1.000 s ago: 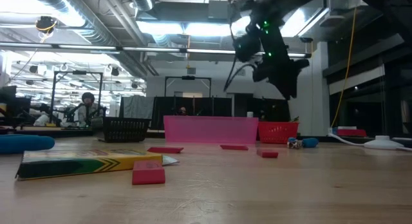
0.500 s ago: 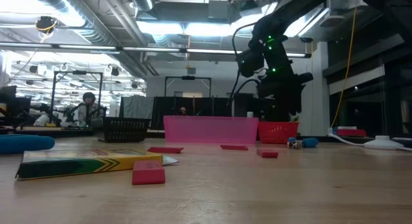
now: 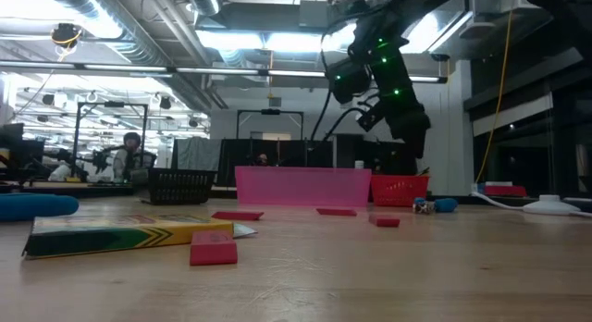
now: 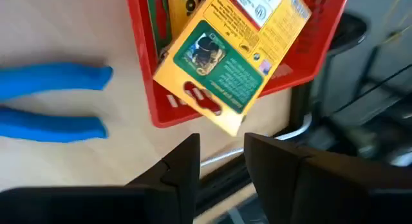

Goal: Pick & Place School Supplies
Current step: Put the yellow crayon box into the red bin

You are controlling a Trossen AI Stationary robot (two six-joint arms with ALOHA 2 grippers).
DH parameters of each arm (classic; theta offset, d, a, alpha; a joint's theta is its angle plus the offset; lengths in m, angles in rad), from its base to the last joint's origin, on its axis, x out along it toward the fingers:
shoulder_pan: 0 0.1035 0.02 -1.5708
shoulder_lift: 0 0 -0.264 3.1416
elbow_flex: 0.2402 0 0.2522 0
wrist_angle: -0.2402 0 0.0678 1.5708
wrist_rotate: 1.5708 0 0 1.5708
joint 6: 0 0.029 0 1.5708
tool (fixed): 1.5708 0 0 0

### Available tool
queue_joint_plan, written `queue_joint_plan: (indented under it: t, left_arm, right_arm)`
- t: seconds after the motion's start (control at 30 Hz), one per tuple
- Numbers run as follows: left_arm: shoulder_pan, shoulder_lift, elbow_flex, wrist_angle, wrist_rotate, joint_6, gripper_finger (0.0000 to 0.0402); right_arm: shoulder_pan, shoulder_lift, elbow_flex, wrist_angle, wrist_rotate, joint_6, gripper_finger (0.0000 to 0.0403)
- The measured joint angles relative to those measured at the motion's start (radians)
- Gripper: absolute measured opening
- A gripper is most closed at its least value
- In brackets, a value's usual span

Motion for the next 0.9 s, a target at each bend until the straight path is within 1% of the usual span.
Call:
queue_joint_plan:
  t: [0.07,0.17,0.37,0.53,0.67,0.8,0.9]
  left_arm:
    - [0.000,0.001,0.000,0.012,-0.003,0.000,0.0180]
    - [0.000,0.004,0.000,0.014,-0.022,0.000,0.0180]
    - [0.001,0.008,0.000,0.022,-0.049,-0.006,0.0180]
    - [0.013,0.008,0.000,0.036,-0.050,-0.015,0.0180]
    - [0.017,0.008,0.000,0.036,-0.050,-0.028,0.0180]
    - [0.017,0.007,0.000,0.036,-0.050,-0.026,0.0180]
    - [0.017,0.007,0.000,0.036,-0.053,-0.015,0.0180]
  right_arm:
    - [0.013,0.000,-0.027,0.004,0.035,-0.055,0.0125]
    - [0.016,0.000,-0.084,0.024,0.041,-0.096,0.0125]
    - [0.015,0.001,-0.193,0.094,0.048,-0.104,0.0125]
    - [0.015,0.001,-0.209,0.162,0.063,-0.101,0.0125]
    - [0.019,-0.004,-0.208,0.168,0.036,-0.097,0.0125]
    - [0.035,-0.052,-0.208,0.136,-0.008,-0.077,0.0125]
    - [0.054,-0.103,-0.208,0.126,-0.021,-0.070,0.0125]
